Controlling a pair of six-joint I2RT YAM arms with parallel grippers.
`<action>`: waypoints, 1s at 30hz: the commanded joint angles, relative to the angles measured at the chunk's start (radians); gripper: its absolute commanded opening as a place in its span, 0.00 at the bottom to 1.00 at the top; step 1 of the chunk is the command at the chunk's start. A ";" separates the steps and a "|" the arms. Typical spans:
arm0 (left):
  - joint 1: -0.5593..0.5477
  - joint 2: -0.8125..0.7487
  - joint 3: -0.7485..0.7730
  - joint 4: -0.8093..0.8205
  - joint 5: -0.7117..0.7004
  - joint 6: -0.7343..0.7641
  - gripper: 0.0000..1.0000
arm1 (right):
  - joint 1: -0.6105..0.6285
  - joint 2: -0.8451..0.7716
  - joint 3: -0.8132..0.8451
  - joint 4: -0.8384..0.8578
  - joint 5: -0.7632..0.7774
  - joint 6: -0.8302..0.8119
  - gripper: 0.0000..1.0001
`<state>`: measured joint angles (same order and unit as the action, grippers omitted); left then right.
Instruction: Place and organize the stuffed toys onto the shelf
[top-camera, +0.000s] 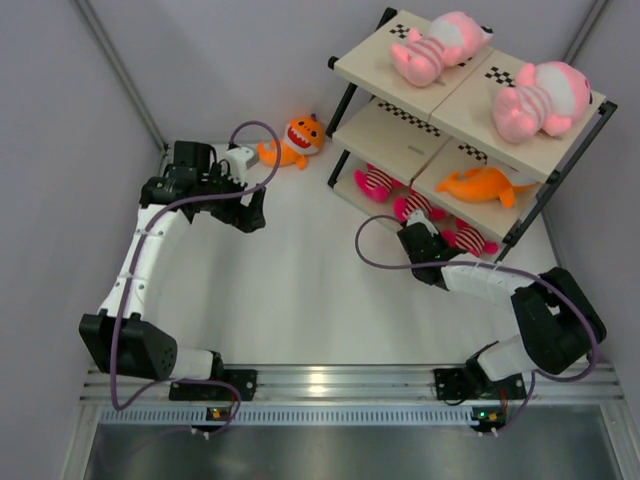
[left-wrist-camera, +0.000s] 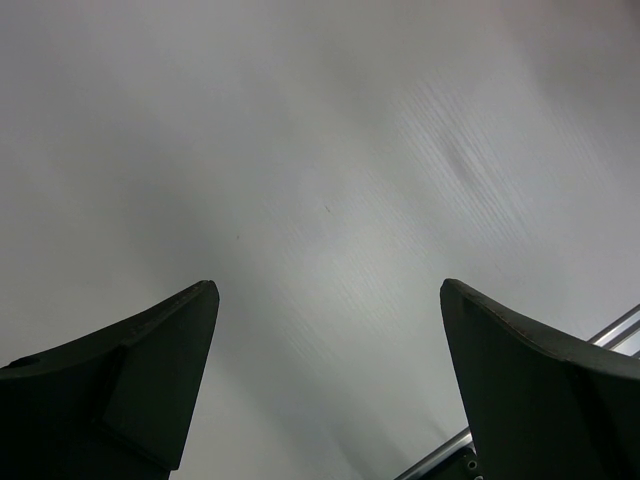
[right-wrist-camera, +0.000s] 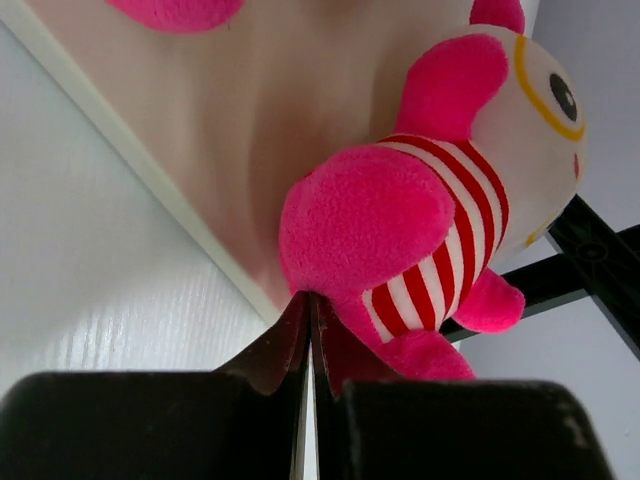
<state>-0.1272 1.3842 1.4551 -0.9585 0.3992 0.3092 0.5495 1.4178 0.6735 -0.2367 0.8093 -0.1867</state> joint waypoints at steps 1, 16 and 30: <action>-0.002 0.012 0.050 0.004 0.009 -0.013 0.99 | -0.010 0.029 0.096 0.041 0.036 -0.048 0.00; -0.163 0.530 0.548 0.105 -0.466 -0.228 0.96 | 0.225 -0.229 0.071 0.137 0.025 -0.161 0.23; -0.146 1.035 0.887 0.443 -0.556 -0.306 0.96 | 0.317 -0.381 0.003 0.228 -0.075 -0.240 0.30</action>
<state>-0.2802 2.3592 2.2375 -0.6621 -0.1394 0.0273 0.8421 1.0664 0.6704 -0.0650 0.7574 -0.4034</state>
